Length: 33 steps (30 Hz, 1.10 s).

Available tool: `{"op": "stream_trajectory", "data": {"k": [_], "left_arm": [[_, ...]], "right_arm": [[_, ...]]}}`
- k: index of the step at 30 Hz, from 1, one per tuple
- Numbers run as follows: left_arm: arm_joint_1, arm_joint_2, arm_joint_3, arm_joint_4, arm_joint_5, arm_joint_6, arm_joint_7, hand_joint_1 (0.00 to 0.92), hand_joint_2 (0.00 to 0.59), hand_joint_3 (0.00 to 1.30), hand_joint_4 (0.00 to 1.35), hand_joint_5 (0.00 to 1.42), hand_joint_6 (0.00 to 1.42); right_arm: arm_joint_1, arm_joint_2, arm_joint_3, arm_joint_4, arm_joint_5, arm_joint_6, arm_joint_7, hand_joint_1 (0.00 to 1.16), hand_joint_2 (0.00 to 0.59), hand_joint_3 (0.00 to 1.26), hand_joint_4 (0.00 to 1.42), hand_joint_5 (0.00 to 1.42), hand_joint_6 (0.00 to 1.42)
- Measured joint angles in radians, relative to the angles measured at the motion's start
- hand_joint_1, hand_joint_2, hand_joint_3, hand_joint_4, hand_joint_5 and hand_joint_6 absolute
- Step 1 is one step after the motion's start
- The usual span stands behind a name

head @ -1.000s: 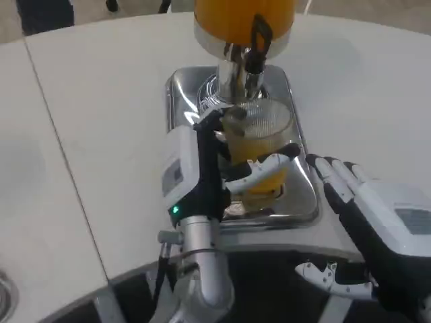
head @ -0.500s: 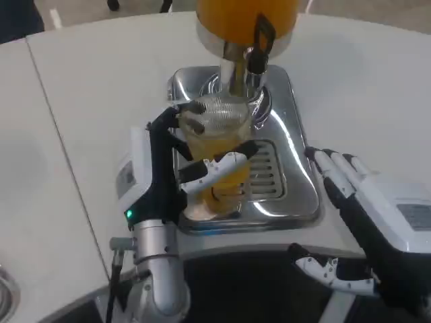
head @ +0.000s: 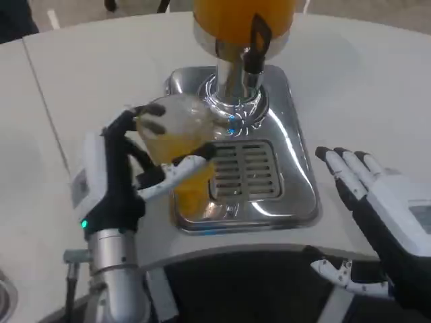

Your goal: Grasp the cup under the faucet to collect the drink, then remove the cup.

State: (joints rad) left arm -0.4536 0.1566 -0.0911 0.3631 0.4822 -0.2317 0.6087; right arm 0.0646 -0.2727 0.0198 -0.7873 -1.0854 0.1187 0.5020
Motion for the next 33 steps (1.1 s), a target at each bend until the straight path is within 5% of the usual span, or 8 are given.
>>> {"op": "stream_trajectory", "data": {"k": [16, 33], "left_arm": [[0.170, 0.024, 0.040, -0.225, -0.039, -0.003, -0.103, 0.685, 0.000, 1.13, 1.06, 1.35, 1.42], [0.440, 0.038, 0.014, -0.588, -0.038, -0.135, -0.266, 0.685, 0.000, 1.13, 1.06, 1.35, 1.42]], "right_arm": [[-0.022, -0.015, 0.006, 0.032, 0.000, -0.025, -0.043, 0.60, 0.353, 0.00, 0.00, 0.00, 0.07], [-0.058, -0.058, -0.010, 0.043, 0.008, -0.071, -0.086, 0.56, 0.367, 0.00, 0.00, 0.00, 0.02]]}}
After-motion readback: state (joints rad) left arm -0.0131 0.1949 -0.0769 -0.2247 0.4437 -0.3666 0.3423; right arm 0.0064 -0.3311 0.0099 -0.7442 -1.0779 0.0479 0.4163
